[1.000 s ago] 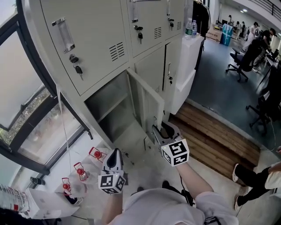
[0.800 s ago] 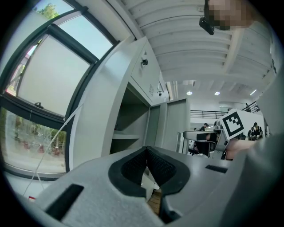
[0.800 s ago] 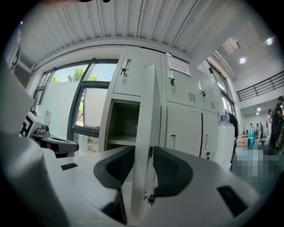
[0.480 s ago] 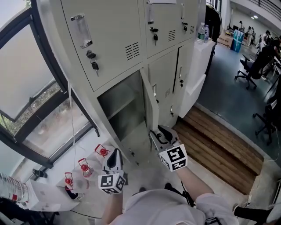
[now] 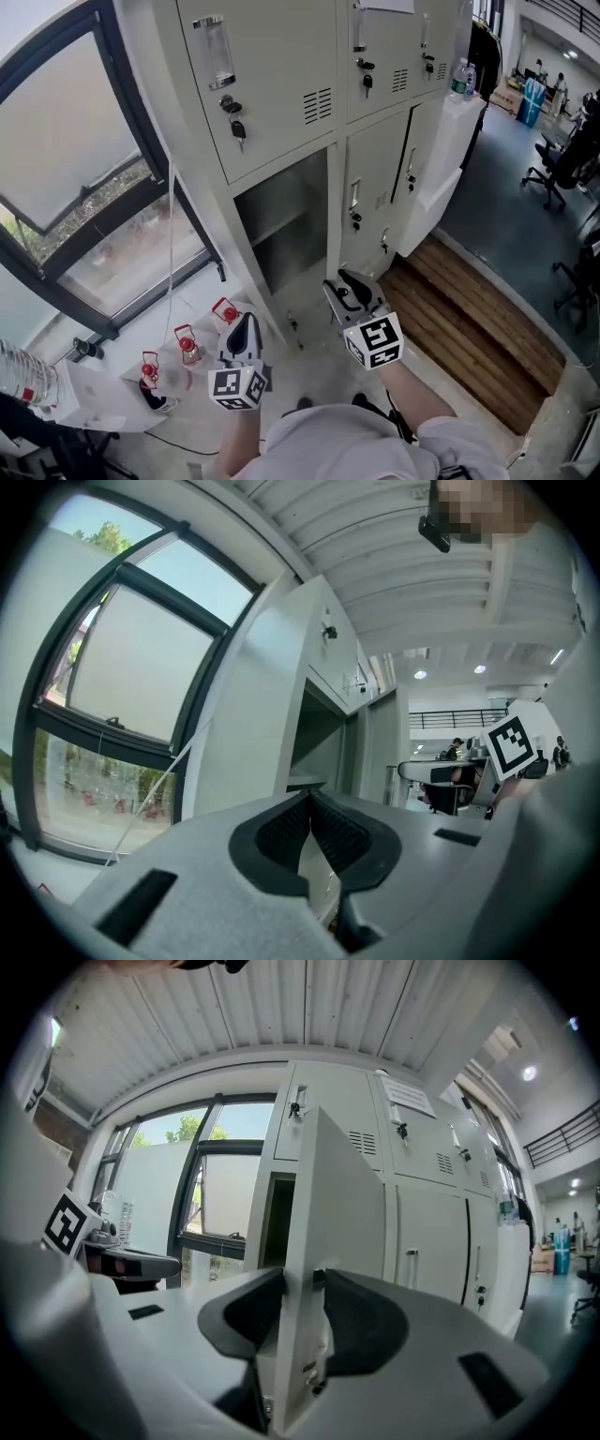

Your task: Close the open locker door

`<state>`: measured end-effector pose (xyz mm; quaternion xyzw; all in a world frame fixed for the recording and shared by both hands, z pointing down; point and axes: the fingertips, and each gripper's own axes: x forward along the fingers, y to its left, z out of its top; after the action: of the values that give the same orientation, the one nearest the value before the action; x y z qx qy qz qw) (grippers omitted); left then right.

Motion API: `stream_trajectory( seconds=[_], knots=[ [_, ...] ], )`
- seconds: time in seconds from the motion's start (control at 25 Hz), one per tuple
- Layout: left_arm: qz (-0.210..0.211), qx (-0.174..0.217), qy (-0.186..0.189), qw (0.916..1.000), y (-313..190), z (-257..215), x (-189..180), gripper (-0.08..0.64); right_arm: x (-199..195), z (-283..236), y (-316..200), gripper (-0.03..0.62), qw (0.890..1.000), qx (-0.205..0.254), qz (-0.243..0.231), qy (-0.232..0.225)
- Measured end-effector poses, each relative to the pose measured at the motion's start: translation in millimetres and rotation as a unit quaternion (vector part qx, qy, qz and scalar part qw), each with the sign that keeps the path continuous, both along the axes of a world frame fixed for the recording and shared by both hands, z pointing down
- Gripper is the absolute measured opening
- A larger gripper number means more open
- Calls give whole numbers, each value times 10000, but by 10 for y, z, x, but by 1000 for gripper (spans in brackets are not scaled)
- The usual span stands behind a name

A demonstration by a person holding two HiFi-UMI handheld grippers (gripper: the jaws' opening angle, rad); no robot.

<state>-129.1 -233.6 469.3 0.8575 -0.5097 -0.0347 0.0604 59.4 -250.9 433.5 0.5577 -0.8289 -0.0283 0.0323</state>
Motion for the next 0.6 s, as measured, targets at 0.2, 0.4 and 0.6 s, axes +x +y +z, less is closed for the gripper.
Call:
stream_trajectory(
  seconds=[0.2, 0.4, 0.6],
  knots=[
    [-126, 3, 9, 9999, 15, -14, -85, 8, -119, -10, -28, 135, 9999, -6, -156, -30],
    [-271, -11, -1, 9996, 36, -6, -170, 8, -240, -15, -72, 134, 9994, -10, -339, -28],
    [-435, -22, -23, 9990, 48, -2, -274, 8, -381, -16, -133, 134, 9986, -9, -532, -52]
  ],
)
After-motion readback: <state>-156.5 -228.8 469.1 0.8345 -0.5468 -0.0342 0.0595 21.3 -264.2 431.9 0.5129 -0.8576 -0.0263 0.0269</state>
